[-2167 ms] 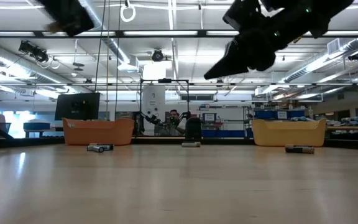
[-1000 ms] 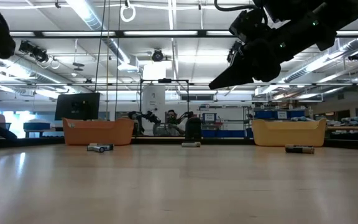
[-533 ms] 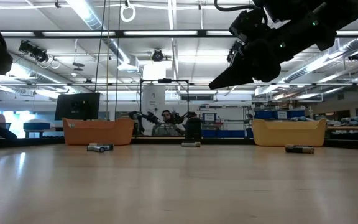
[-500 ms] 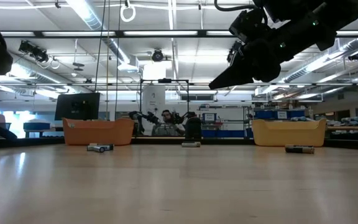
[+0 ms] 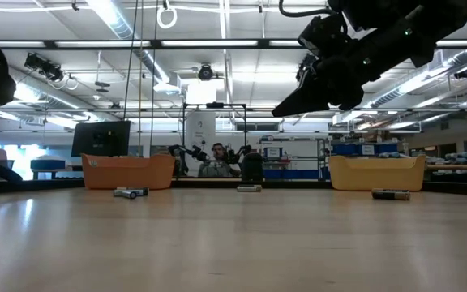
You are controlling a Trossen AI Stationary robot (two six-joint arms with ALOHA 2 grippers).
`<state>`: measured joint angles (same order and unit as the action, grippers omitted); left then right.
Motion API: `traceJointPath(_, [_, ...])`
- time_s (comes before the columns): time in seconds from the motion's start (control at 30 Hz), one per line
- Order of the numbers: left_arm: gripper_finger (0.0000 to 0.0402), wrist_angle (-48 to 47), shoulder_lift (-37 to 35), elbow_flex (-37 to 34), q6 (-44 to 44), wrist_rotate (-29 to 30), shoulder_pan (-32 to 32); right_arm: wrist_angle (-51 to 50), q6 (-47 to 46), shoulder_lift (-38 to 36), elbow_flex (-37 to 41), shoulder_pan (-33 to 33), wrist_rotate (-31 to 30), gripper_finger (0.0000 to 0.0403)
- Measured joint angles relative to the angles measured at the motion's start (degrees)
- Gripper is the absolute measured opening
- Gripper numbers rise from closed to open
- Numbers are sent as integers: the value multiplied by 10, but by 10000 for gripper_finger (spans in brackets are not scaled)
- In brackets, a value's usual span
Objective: Sort batteries
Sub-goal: Put the big copper and black battery into the blue bin, then put the small gray battery into the yellow bin
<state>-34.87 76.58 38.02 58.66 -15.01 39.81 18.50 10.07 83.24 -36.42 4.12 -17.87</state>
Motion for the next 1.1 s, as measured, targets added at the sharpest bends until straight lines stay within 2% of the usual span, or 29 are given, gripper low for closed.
traceJointPath(0.17, [76, 7, 0, 9, 3, -2, 0, 7, 2, 0, 0, -7, 2, 7])
traceJointPath(0.4, [82, 1, 0, 16, 2, -1, 0, 8, 2, 0, 0, -7, 12, 19])
traceJointPath(0.6, [103, -27, 0, 16, 5, -1, 0, 8, 2, 0, 0, -7, 12, 7])
traceJointPath(0.73, [121, -29, 0, 16, 17, -4, 0, 8, 0, 0, 0, -7, 12, 14])
traceJointPath(0.87, [133, -26, 0, 16, 10, -44, -1, 7, 0, 0, 0, -7, 12, 20])
traceJointPath(1.0, [125, -34, 0, 38, -7, -73, 2, 9, 2, 0, 0, -7, 12, 9])
traceJointPath(1.1, [96, -83, 0, 79, -33, -66, 2, 12, 3, 0, 0, -7, 12, 7])
